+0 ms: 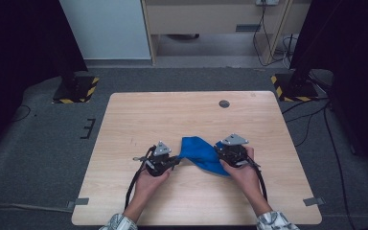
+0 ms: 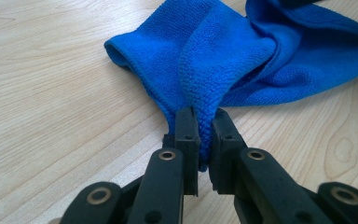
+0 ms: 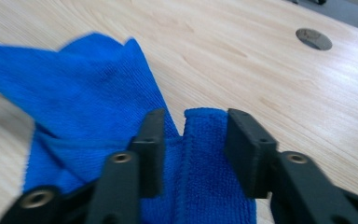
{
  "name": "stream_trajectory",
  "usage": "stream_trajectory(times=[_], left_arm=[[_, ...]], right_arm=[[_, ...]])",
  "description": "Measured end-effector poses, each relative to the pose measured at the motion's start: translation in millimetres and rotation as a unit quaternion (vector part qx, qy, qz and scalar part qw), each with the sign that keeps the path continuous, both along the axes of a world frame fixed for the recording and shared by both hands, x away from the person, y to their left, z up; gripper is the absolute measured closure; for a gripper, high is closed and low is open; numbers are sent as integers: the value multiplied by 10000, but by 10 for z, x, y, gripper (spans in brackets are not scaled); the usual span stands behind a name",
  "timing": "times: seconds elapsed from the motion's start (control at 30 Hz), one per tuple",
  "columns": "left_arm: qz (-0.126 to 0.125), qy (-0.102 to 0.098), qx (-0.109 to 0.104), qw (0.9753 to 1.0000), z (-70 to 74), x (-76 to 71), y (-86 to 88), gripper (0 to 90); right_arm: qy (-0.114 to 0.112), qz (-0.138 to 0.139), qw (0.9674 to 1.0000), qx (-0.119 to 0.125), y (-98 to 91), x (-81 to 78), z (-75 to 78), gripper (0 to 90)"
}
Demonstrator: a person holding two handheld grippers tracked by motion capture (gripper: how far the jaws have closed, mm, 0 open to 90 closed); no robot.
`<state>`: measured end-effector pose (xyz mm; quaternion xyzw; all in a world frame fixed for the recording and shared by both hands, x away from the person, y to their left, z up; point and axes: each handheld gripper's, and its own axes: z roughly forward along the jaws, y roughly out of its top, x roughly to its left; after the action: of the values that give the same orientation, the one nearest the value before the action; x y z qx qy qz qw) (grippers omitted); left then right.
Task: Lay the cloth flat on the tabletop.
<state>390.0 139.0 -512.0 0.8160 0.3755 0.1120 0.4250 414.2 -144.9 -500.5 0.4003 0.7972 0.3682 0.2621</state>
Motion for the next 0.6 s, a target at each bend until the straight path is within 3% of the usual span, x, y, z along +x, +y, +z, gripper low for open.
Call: stream_trajectory(times=[0.07, 0.17, 0.2, 0.23, 0.3, 0.43, 0.6], left_arm=[[-4, 3, -6, 10000, -1, -1, 0, 827], [-12, 4, -11, 10000, -2, -1, -1, 826], [-13, 6, -15, 10000, -2, -1, -1, 826], [-12, 7, -18, 10000, -2, -1, -1, 826], [-7, 7, -26, 10000, -1, 1, 1, 820], [27, 20, -87, 10000, -2, 13, 15, 805], [41, 32, -138, 9999, -2, 17, 27, 797]], right_arm=[[66, -65, 9998, -195, 39, 45, -69, 490], [121, -158, 9989, -435, 46, 95, -145, 471], [139, -212, 9986, -467, 34, 115, -166, 504], [206, -245, 9983, -485, 17, 126, -178, 608], [94, -297, 9981, -531, -33, 117, -174, 712], [111, -288, 9993, -192, -169, 67, -95, 837], [180, -291, 9993, 151, -390, -14, 20, 853]])
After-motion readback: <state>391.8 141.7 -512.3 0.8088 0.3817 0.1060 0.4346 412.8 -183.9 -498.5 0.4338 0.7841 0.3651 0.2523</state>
